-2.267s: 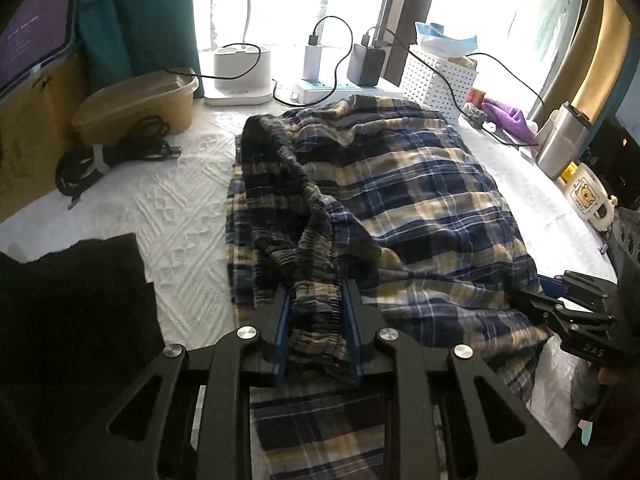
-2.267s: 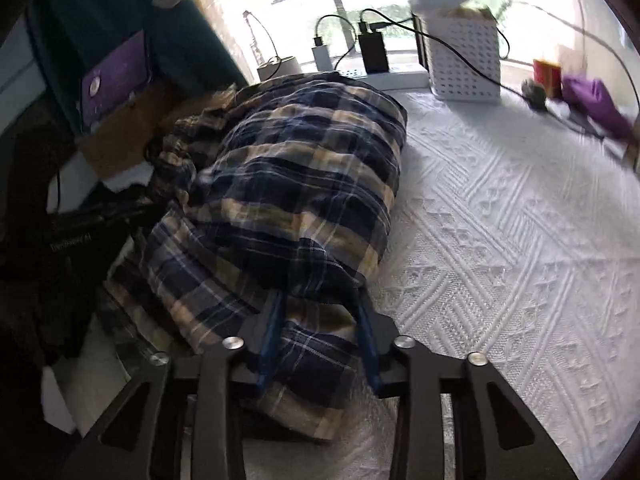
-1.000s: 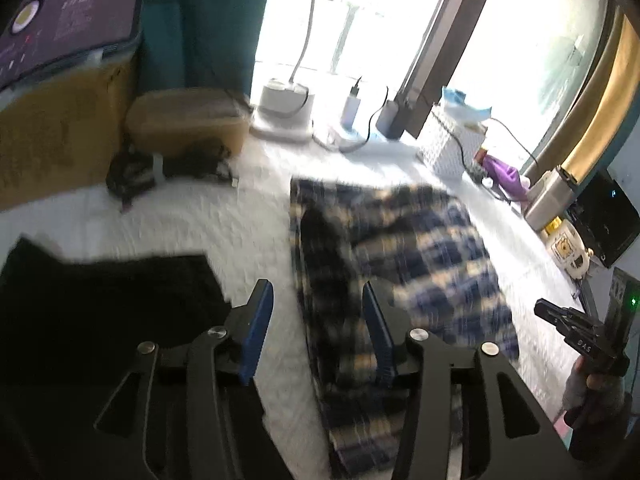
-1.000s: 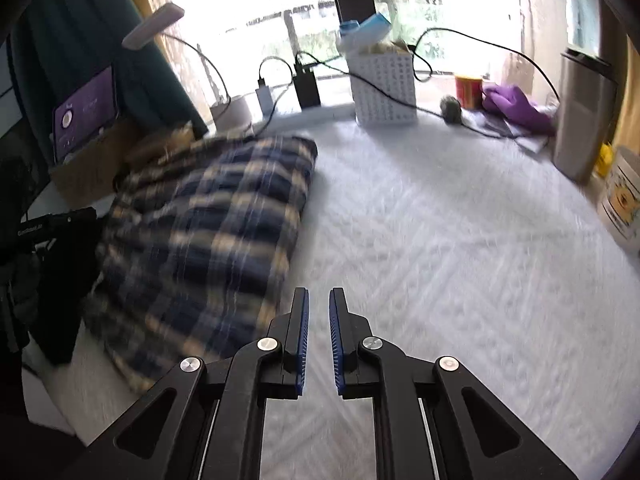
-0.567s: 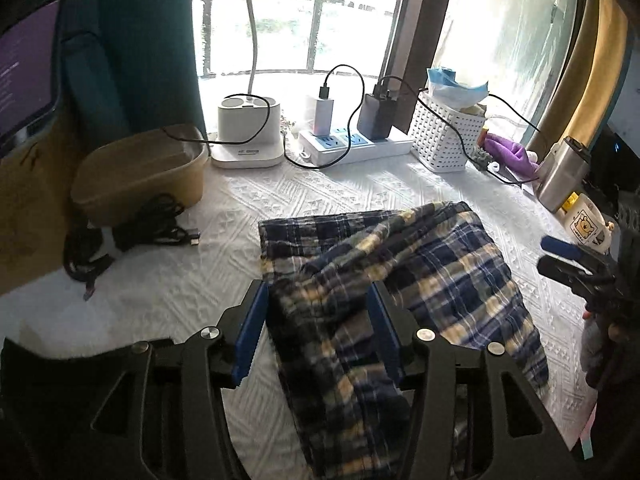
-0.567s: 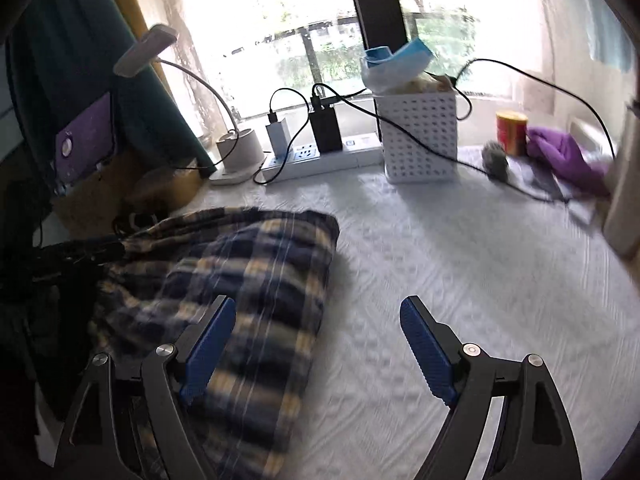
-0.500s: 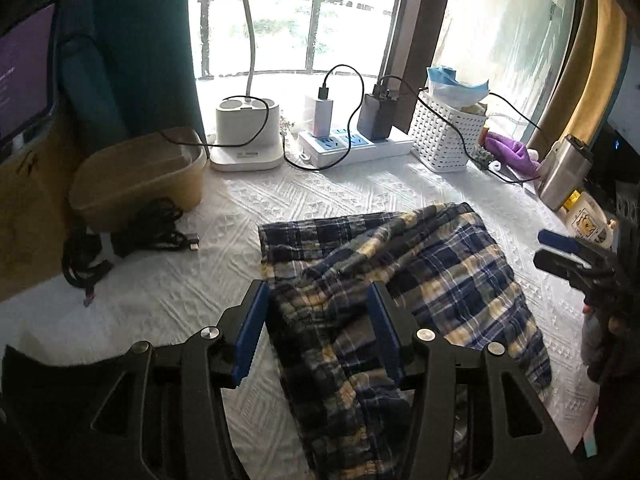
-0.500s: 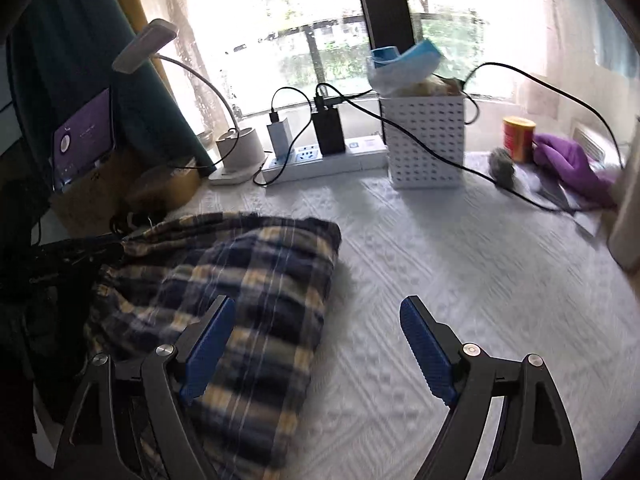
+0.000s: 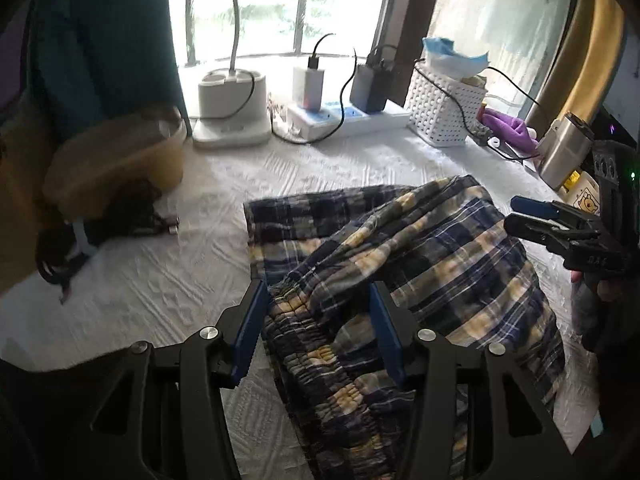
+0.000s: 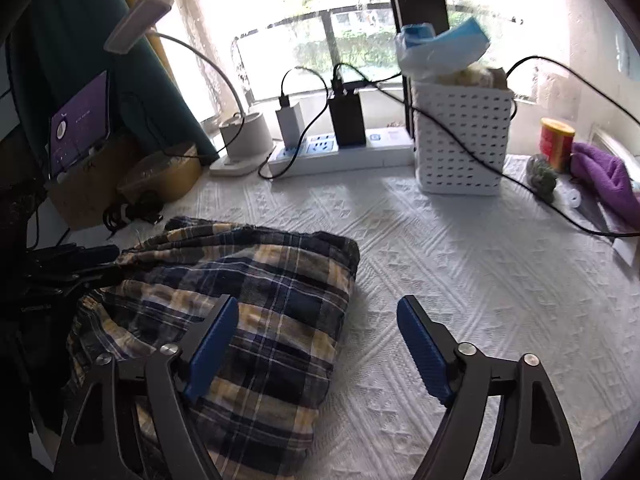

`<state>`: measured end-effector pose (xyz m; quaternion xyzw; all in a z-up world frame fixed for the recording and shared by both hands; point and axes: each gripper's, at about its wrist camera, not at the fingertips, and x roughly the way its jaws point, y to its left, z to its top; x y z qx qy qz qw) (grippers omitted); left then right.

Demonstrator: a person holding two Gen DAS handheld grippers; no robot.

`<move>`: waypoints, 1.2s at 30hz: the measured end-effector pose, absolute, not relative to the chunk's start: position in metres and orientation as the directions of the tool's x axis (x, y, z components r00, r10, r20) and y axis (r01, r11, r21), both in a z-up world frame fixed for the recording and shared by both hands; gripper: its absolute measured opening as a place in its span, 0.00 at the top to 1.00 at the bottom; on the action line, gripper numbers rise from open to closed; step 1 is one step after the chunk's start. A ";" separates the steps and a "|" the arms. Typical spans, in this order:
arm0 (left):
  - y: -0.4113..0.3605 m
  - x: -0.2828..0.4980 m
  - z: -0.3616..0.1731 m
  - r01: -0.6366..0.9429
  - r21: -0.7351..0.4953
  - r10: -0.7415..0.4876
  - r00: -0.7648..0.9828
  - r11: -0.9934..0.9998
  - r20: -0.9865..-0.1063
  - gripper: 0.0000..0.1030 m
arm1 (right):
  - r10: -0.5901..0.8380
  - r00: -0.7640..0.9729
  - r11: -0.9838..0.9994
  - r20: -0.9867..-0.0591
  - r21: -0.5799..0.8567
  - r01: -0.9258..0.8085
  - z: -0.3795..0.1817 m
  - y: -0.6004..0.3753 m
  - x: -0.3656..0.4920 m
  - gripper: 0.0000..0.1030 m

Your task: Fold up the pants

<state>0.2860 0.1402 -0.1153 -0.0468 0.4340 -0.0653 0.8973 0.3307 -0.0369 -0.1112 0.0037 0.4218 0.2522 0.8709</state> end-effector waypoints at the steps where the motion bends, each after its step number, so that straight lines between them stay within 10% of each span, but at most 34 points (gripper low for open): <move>1: 0.140 0.286 -0.116 0.077 -0.141 -0.158 0.617 0.987 -0.771 0.50 | 0.451 0.503 0.867 -0.737 0.227 -0.444 -0.114 -0.035 0.332 0.29; 12: 0.132 0.298 -0.110 0.126 -0.099 -0.157 0.632 0.987 -0.759 0.91 | 0.479 0.467 0.836 -0.743 0.224 -0.501 -0.130 -0.017 0.332 0.82; 36: 0.155 0.343 -0.140 0.093 -0.103 -0.138 0.600 0.990 -0.788 0.86 | 0.400 0.504 0.893 -0.766 0.201 -0.403 -0.137 -0.016 0.360 0.85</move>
